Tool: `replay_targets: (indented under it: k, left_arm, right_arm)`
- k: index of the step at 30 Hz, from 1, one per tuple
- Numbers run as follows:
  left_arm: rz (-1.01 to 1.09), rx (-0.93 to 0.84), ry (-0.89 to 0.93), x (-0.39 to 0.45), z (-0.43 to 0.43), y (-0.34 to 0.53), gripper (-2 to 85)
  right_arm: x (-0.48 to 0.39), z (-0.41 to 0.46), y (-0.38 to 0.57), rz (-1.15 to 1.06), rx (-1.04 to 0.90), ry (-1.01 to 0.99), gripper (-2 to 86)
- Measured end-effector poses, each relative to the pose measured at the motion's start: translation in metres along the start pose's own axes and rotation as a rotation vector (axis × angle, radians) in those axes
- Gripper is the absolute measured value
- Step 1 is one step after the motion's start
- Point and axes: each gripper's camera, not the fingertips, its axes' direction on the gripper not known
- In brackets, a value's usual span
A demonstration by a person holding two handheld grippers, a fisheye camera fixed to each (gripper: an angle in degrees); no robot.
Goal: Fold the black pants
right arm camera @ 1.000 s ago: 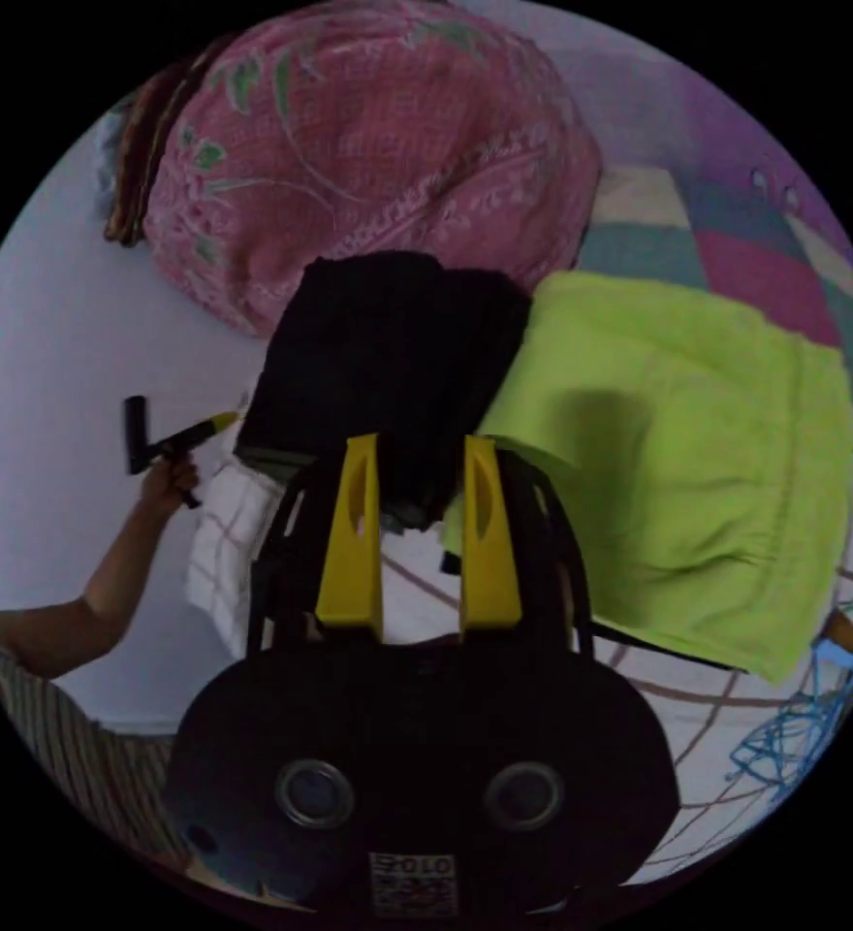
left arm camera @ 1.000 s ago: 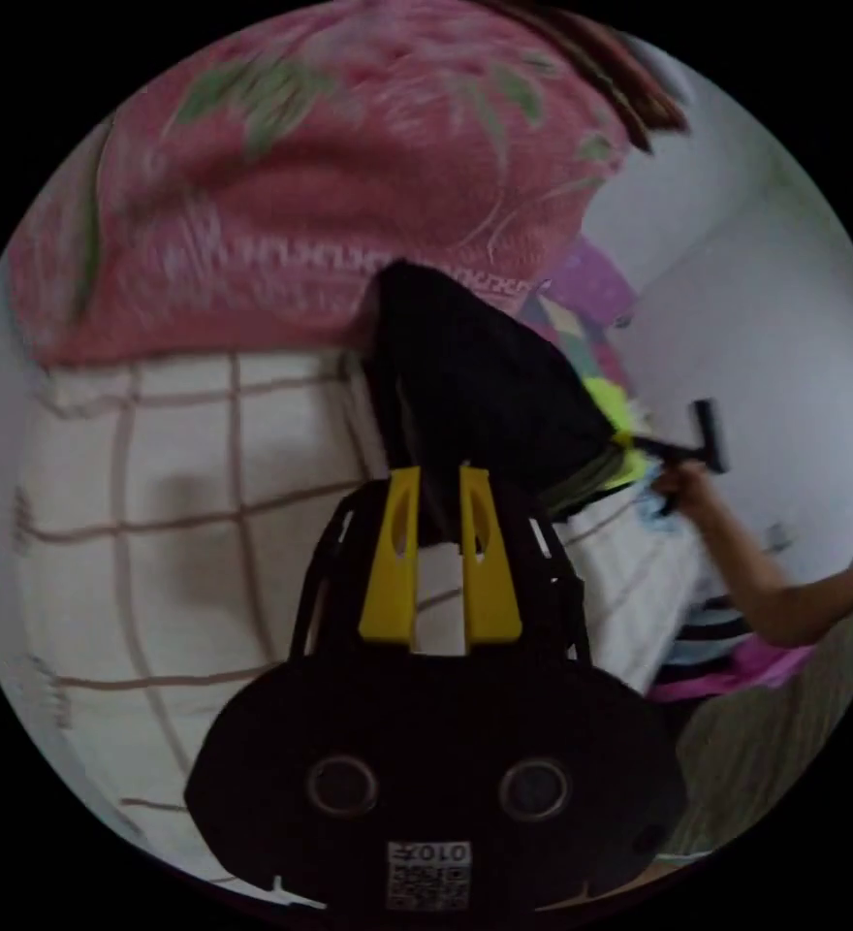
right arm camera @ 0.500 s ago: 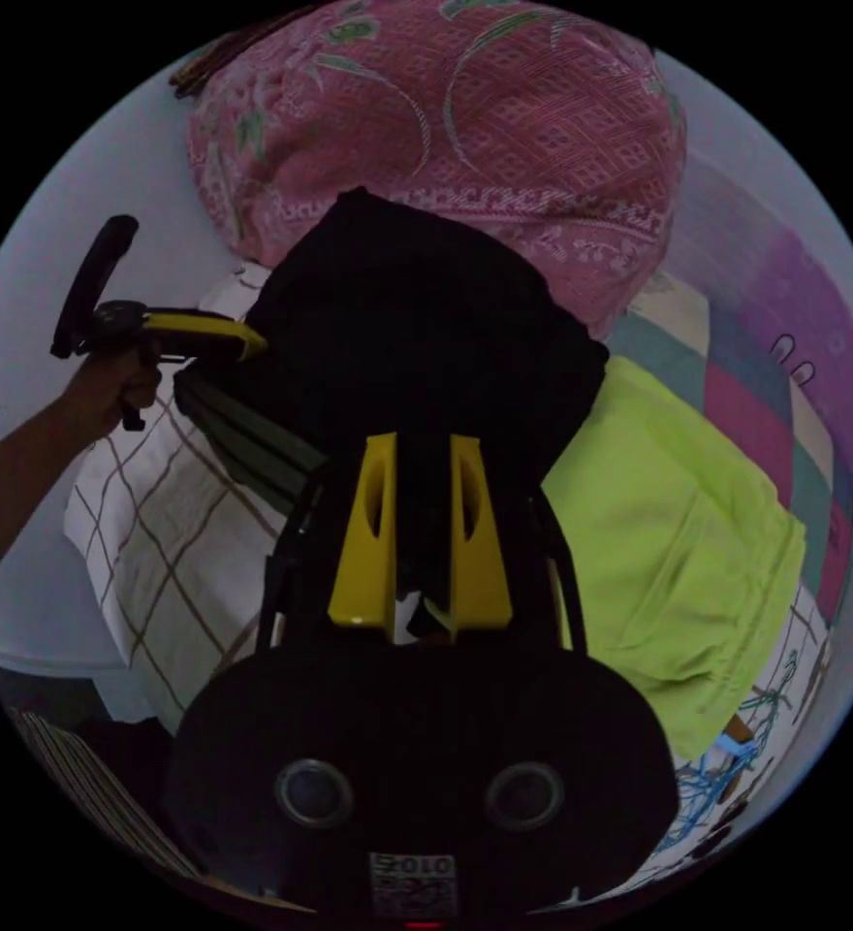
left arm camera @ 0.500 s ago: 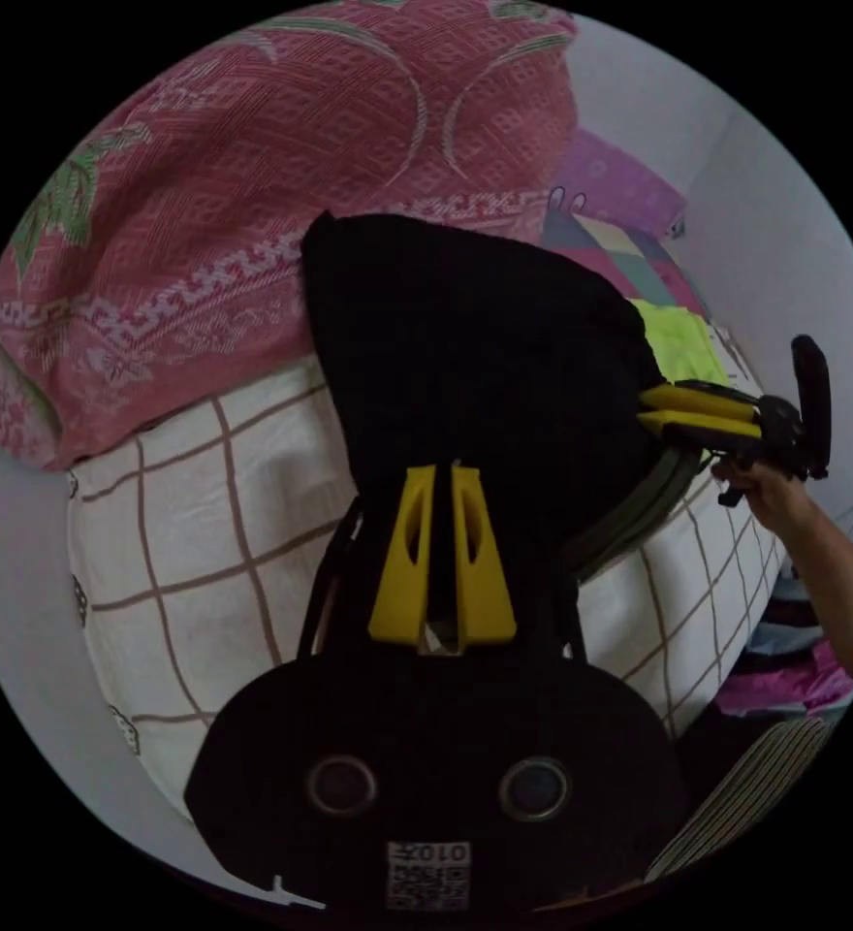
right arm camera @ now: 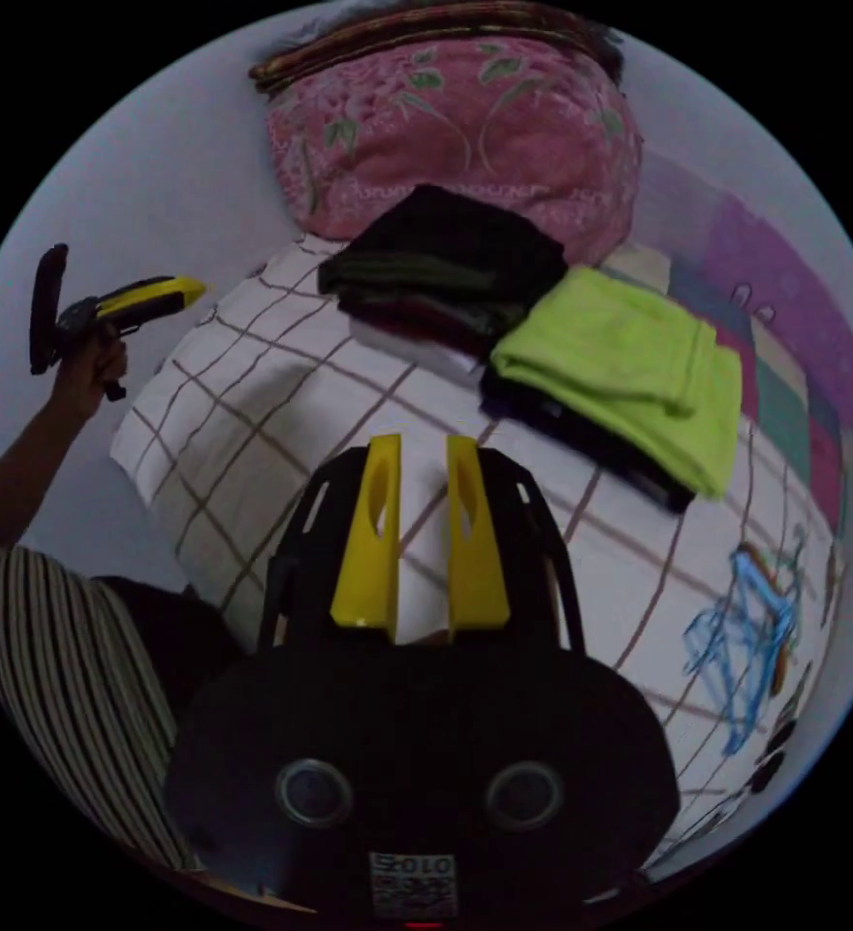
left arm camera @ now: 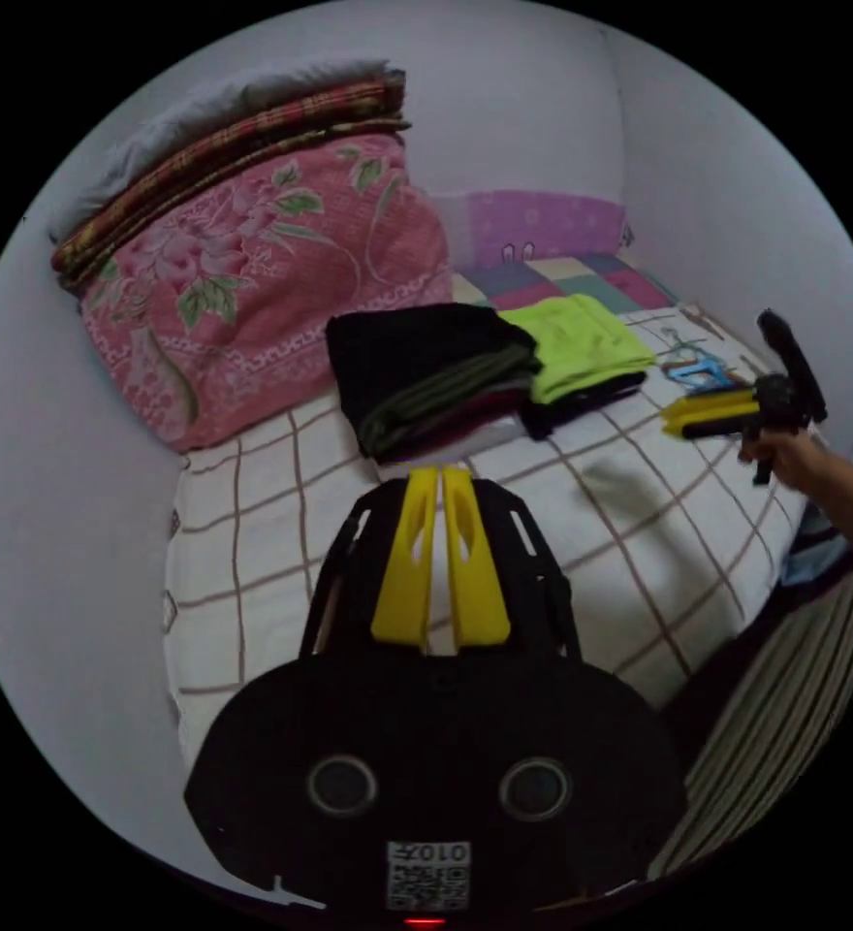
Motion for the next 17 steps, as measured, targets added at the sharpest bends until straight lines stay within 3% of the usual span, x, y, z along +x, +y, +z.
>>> replay_targets:
  k: [5,9,13,16,17]
  left_arm:
    - [0.004,0.160,0.048,0.054,-0.094,0.049,-0.1]
    - [0.118,0.297,0.013,0.078,-0.153,0.052,-0.1]
    - [0.108,0.585,-0.128,0.094,-0.226,0.068,-0.1]
    - [0.034,0.749,0.027,0.095,-0.245,0.086,0.0]
    - [0.079,0.710,0.108,0.099,-0.247,0.084,-0.1]
  right_arm:
    - [-0.086,-0.037,0.086,-0.051,0.015,0.094,7.2]
    - [-0.145,-0.095,0.112,-0.105,0.182,0.213,6.7]
    - [-0.222,-0.151,0.144,-0.136,0.389,0.434,6.2]
    - [-0.273,-0.175,0.179,-0.078,0.465,0.565,5.6]
    - [-0.282,-0.178,0.187,-0.058,0.465,0.587,5.3]
